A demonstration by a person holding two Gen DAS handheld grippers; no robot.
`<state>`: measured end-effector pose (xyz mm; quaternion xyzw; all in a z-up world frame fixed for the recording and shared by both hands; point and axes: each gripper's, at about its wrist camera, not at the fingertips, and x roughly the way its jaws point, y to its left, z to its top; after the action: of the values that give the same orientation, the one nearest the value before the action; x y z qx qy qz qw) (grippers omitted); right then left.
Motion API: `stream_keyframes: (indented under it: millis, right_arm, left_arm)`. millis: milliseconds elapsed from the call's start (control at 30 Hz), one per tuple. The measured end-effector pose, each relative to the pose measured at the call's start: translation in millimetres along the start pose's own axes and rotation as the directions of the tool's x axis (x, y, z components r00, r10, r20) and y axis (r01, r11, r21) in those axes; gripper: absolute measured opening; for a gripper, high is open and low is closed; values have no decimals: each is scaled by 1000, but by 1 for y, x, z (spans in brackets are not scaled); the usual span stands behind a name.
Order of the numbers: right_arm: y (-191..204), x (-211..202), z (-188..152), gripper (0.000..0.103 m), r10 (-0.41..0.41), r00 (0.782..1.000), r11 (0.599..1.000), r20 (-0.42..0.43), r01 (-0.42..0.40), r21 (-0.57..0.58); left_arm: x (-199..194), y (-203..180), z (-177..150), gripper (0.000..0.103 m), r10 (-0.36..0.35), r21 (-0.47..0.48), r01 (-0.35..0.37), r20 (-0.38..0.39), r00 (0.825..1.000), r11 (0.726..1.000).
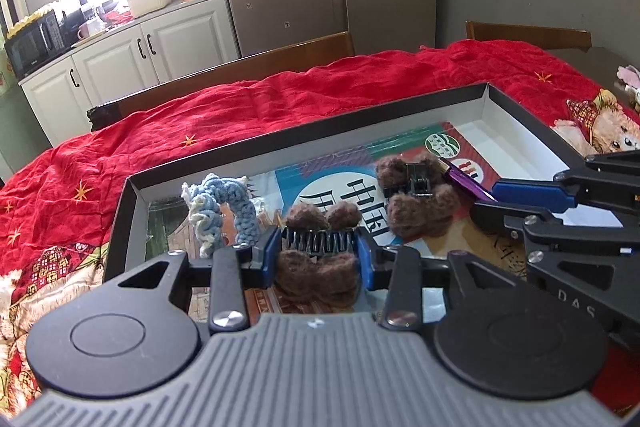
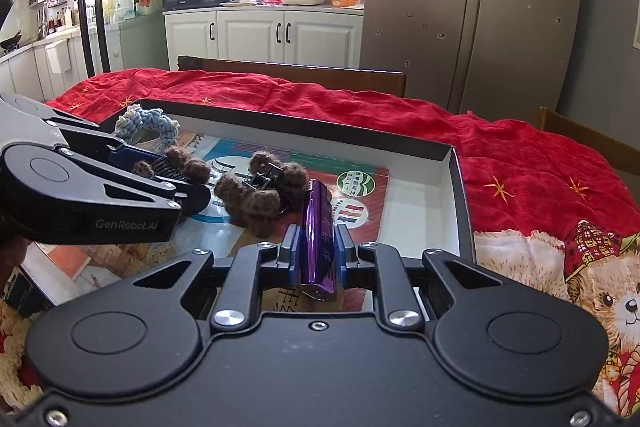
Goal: Organize objects
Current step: 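Carry the pom-pom comb clip and purple tube with both tools into the box, then open the right tool to release the purple tube while left tool releases the clip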
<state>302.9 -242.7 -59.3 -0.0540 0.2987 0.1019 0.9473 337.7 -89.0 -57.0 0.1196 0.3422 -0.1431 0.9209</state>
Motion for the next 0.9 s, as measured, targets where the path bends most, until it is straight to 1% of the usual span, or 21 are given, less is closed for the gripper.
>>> stream_keyframes:
  millis: [67,133,233,300,333,433,500,633,767,900]
  right_arm:
    - [0,0,0,18,-2,1000,1000,-2,2,-2]
    - [1,2,0,18,-2,1000,1000,-8,2,-4]
    - [0,2,-1,20,1,1000,1000,-12,-1,1]
    - [0,2,-1,21,2,1000,1000,-9,-2,4]
    - [0,2,0,21,2,1000,1000,-10,-2,3]
    - [0,1,0,28,1,1000,1000,-2,-1,3]
    - [0,-1,0,36,3,1000,1000,7,-3,5]
    - [0,-6,2,37,3,1000,1000,21,-3,12]
    - [0,-16,4,37,10,999,1000,40,-11,19]
    - [0,-27,4,37,19,999,1000,51,-20,18]
  left_arm:
    - [0,-1,0,44,2,4,-2,0,1000,1000]
    - [0,-1,0,50,3,8,-3,0,1000,1000]
    - [-1,-1,-1,54,2,11,-2,1,1000,1000]
    - [-2,-1,-1,59,1,12,-1,2,1000,1000]
    - [-2,-1,-1,59,2,12,-2,5,1000,1000]
    - [-6,-1,-1,62,-9,13,9,13,1000,1000]
    - [-9,-2,-1,66,-13,17,13,21,1000,1000]
    - [-16,-4,0,68,-17,25,16,34,999,1000]
    - [-26,-2,-1,72,-21,20,20,48,999,1000]
    - [-36,3,-3,72,-30,9,29,53,998,1000]
